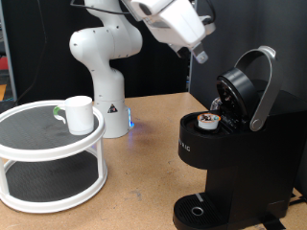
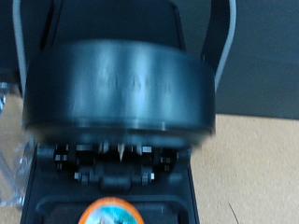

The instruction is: Make a cup of coffee with the keurig machine

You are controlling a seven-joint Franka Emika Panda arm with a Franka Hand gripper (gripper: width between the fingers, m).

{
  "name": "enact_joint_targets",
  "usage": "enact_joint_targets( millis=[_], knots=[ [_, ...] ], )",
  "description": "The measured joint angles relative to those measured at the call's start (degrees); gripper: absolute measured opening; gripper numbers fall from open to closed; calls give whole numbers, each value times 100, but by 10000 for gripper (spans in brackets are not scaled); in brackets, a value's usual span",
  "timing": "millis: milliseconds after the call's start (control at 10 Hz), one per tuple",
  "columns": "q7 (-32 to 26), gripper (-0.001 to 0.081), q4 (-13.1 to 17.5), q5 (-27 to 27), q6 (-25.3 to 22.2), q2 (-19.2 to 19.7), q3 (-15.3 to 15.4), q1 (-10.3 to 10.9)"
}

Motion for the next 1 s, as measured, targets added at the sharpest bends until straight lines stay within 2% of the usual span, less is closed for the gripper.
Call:
enact_joint_targets(
  millis=[300, 600, 1000],
  knots=[
    [201, 806, 22, 55, 61, 6, 310, 107],
    [523, 806, 32, 48, 357, 63, 673, 182],
    [834, 806, 202, 118, 428, 116, 927, 233]
  ],
)
